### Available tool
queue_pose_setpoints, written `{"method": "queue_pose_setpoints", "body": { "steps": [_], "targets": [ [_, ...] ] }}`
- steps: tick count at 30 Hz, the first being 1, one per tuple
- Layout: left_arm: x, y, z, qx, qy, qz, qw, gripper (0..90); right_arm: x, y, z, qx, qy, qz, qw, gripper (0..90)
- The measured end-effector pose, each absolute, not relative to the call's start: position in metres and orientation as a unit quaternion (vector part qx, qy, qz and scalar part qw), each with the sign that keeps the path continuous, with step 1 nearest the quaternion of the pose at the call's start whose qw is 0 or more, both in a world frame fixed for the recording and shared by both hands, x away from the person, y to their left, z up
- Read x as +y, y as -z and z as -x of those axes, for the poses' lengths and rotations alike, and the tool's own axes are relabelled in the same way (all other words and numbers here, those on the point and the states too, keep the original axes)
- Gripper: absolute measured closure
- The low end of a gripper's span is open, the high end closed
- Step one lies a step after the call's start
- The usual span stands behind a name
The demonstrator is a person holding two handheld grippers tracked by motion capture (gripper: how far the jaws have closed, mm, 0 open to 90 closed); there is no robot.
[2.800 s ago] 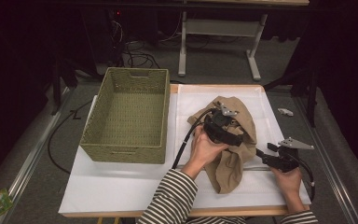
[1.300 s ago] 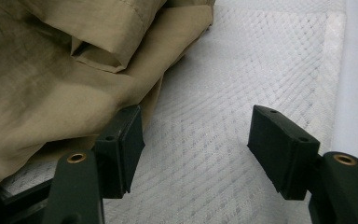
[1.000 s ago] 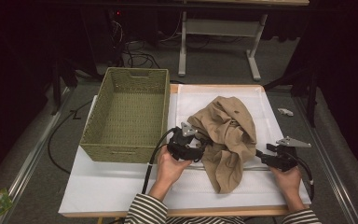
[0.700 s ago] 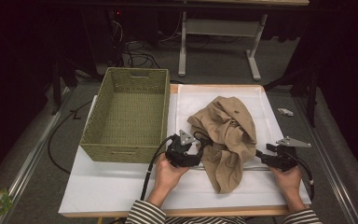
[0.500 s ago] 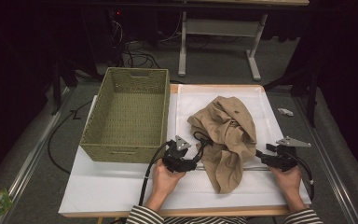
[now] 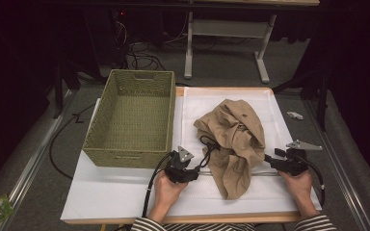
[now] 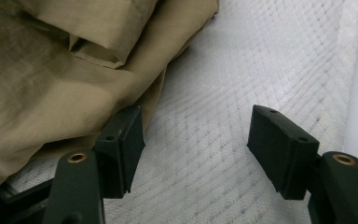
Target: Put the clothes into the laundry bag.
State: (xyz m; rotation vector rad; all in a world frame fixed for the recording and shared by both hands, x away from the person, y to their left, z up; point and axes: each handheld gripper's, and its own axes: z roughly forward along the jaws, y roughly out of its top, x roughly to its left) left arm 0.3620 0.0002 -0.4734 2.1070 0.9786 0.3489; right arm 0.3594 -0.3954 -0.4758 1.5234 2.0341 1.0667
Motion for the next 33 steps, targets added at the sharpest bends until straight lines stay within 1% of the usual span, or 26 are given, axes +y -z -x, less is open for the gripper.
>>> {"method": "queue_pose_setpoints", "body": {
  "steps": [8,14,20,25,28,33],
  "targets": [
    [0.000,0.481,-0.361,0.386,-0.151,-0.827,0.380,45.4,-0.396,0.467,-0.358,0.725,-0.387,-0.534,0.199,33.8],
    [-0.001,0.483,-0.360,0.386,-0.160,-0.823,0.386,45.3,-0.396,0.443,-0.350,0.726,-0.404,-0.512,0.219,32.5],
    [-0.001,0.484,-0.360,0.386,-0.161,-0.821,0.388,45.3,-0.392,0.421,-0.343,0.725,-0.427,-0.494,0.220,28.4],
    [-0.001,0.484,-0.359,0.385,-0.163,-0.822,0.386,45.3,-0.379,0.404,-0.342,0.731,-0.442,-0.474,0.214,25.0],
    [-0.001,0.484,-0.359,0.385,-0.164,-0.822,0.386,45.3,-0.369,0.398,-0.348,0.738,-0.447,-0.462,0.204,21.9],
    [-0.001,0.484,-0.359,0.385,-0.164,-0.822,0.386,45.3,-0.351,0.390,-0.356,0.746,-0.454,-0.443,0.202,18.2]
  ]
}}
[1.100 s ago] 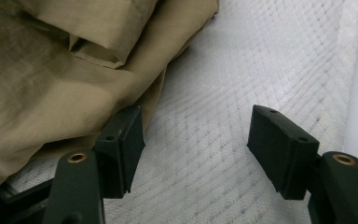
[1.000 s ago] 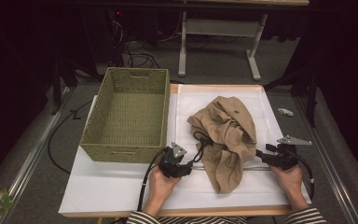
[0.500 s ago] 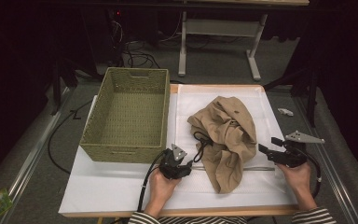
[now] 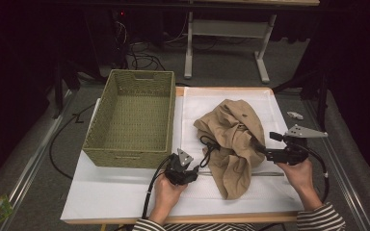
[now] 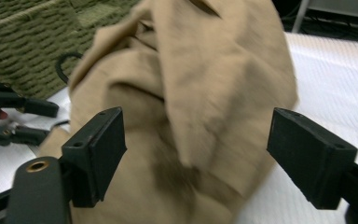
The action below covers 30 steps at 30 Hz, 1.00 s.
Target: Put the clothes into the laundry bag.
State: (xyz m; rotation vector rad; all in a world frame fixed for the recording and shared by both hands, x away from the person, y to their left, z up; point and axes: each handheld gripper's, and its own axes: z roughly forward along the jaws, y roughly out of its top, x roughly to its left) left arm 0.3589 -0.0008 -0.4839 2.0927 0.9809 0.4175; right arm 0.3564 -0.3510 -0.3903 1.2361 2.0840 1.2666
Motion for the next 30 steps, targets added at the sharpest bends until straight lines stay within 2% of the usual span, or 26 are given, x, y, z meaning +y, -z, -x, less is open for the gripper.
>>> {"method": "queue_pose_setpoints", "body": {
  "steps": [11,30],
  "targets": [
    [-0.001,0.484,-0.359,0.385,-0.165,-0.822,0.386,45.3,-0.317,0.382,-0.385,0.766,-0.441,-0.427,0.190,14.0],
    [-0.001,0.484,-0.358,0.384,-0.167,-0.822,0.386,45.4,-0.284,0.431,-0.424,0.797,-0.381,-0.442,0.158,8.3]
  ]
}}
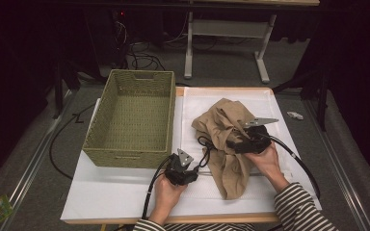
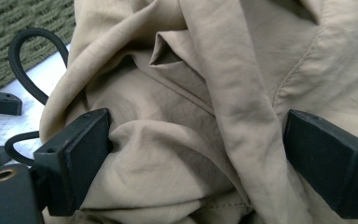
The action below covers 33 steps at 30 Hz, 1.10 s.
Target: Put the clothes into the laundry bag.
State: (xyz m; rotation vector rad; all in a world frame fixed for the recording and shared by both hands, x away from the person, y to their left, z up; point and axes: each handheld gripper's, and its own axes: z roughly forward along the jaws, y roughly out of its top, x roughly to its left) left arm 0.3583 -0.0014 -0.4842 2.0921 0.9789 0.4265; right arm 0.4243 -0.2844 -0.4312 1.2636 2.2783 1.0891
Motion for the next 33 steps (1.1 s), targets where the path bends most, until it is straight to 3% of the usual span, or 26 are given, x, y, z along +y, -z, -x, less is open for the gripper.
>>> {"method": "queue_pose_setpoints", "body": {
  "steps": [12,15,23,27,33],
  "targets": [
    [-0.002,0.484,-0.358,0.383,-0.168,-0.822,0.385,45.5,-0.275,0.456,-0.437,0.810,-0.356,-0.446,0.134,12.2],
    [-0.002,0.484,-0.358,0.383,-0.169,-0.822,0.385,45.5,-0.273,0.462,-0.439,0.820,-0.338,-0.442,0.133,22.4],
    [-0.002,0.484,-0.358,0.382,-0.170,-0.823,0.384,45.4,-0.275,0.461,-0.438,0.842,-0.326,-0.410,0.125,67.8],
    [-0.002,0.484,-0.358,0.383,-0.169,-0.823,0.384,44.8,-0.278,0.459,-0.434,0.841,-0.337,-0.404,0.128,74.4],
    [-0.003,0.482,-0.360,0.380,-0.168,-0.828,0.377,41.0,-0.289,0.438,-0.420,0.834,-0.365,-0.388,0.140,75.8]
  ]
}}
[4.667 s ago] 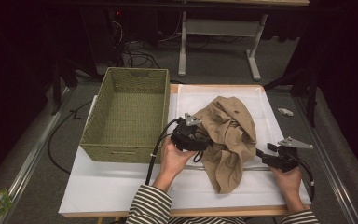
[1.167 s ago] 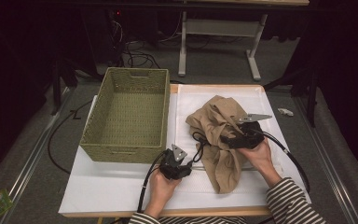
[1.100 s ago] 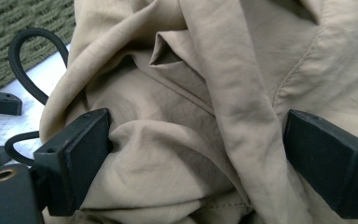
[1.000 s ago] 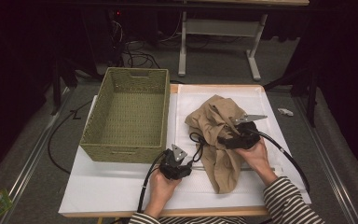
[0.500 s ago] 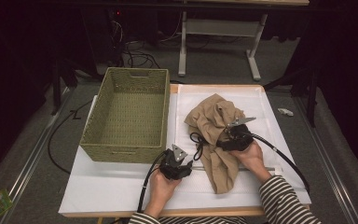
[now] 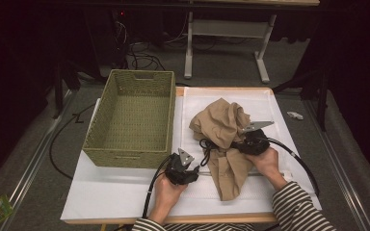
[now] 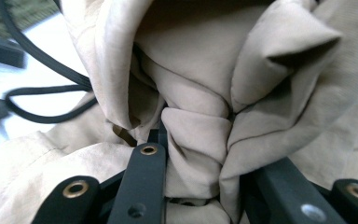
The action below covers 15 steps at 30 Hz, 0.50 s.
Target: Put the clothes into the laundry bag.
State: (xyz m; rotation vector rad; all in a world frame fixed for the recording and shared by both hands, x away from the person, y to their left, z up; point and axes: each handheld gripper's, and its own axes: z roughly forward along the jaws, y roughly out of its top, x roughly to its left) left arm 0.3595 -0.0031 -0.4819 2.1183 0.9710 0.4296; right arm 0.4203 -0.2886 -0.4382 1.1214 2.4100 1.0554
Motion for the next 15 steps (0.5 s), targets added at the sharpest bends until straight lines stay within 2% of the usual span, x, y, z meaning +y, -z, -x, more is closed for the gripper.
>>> {"method": "queue_pose_setpoints", "body": {
  "steps": [6,15],
  "targets": [
    [-0.008,0.479,-0.359,0.364,-0.159,-0.837,0.377,37.1,-0.309,0.414,-0.405,0.822,-0.400,-0.377,0.146,76.0],
    [-0.027,0.472,-0.362,0.340,-0.153,-0.851,0.371,35.0,-0.338,0.402,-0.389,0.808,-0.414,-0.388,0.156,76.0]
  ]
}}
